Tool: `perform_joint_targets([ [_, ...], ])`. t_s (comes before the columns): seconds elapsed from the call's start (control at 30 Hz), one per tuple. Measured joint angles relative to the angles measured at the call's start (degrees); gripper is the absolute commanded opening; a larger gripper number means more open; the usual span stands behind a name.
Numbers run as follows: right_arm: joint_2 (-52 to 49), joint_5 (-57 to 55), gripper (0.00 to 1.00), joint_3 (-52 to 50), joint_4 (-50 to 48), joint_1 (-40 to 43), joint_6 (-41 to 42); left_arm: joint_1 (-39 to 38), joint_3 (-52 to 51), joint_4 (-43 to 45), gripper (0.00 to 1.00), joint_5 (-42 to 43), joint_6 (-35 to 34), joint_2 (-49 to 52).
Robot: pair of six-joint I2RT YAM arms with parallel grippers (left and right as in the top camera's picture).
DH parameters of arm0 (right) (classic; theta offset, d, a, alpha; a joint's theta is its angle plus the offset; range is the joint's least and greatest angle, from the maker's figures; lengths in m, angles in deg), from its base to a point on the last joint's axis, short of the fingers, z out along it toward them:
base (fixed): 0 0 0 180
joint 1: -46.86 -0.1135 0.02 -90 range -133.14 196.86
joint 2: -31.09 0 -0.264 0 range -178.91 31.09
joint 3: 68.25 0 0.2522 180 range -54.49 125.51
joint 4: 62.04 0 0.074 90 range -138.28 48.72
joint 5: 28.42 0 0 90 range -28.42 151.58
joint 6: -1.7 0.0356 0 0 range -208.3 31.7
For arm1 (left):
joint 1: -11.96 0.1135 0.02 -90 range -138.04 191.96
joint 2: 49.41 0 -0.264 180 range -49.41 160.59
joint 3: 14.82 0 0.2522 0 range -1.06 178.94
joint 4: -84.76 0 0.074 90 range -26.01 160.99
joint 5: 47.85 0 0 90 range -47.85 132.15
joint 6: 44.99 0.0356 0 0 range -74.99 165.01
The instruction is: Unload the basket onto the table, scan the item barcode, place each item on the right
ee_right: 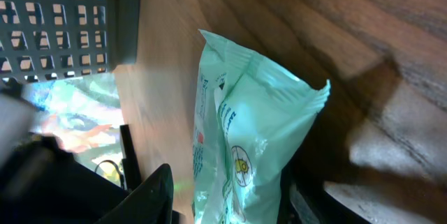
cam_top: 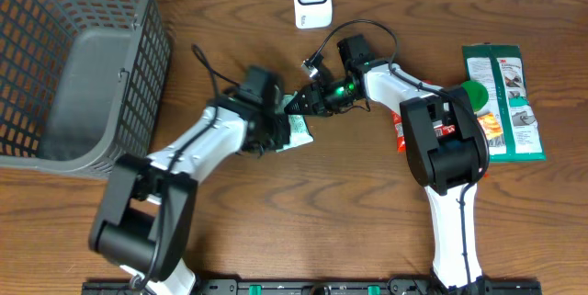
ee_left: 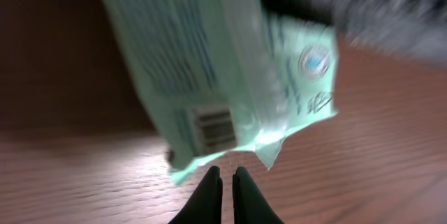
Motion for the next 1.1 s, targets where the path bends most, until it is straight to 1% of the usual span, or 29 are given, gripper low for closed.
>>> perform_joint_targets([
  [0.07,0.22,-0.28,0.5,0.0,0.37,0.0,0.02,-1.44,-0.74,1.6,0.1,-0.02,-0.17,2.62],
  [0.1,0.28,-0.31,0.54,0.0,0.42,-0.02,0.0,-1.55,-0.74,2.21,0.1,0.35,-0.44,3.65],
  [0.13,0.35,-0.35,0.55,0.0,0.44,-0.02,0.02,-1.51,-0.72,2.78,0.1,0.07,-0.57,3.65],
  [0.2,0.5,-0.11,0.64,0.02,0.44,-0.09,0.17,-1.51,-0.63,3.04,0.09,-0.22,-1.07,3.82],
  [0.27,0.68,0.28,0.7,0.02,-0.13,-0.13,0.22,-1.6,-0.42,2.6,0.09,-1.16,-1.25,3.85],
  [0.33,0.7,0.44,0.73,0.02,-0.98,-0.11,0.39,-1.62,-0.09,2.16,0.07,-3.06,-1.38,3.85],
  [0.5,1.46,-2.82,0.73,0.02,-4.24,-0.96,0.79,-1.22,0.57,0.76,0.07,-6.99,0.04,3.69],
  [0.6,1.57,-5.22,0.74,0.35,-6.86,-1.46,1.38,-1.31,0.44,-2.38,0.08,-8.85,2.54,2.56],
  [0.73,1.57,-6.16,0.75,0.37,-8.59,-1.51,1.6,-1.2,0.02,-2.34,0.07,-9.7,3.15,-1.31],
  [0.83,1.57,-6.38,0.75,0.37,-9.01,-1.51,1.73,-0.85,0.04,-0.15,0.07,-10.23,2.75,-3.91],
  [0.97,1.57,-6.97,0.76,0.44,-9.62,-1.51,1.73,-0.81,0.02,2.73,0.07,-10.32,-0.04,-1.86],
  [1.07,1.57,-7.19,0.84,0.57,-9.92,-1.51,1.77,-0.81,0.02,3.21,0.07,-10.32,-1.31,0.17],
  [1.1,1.66,-7.41,0.85,0.61,-10.27,-1.51,1.73,-0.81,0.02,3.45,0.08,-10.32,-1.66,1.55],
])
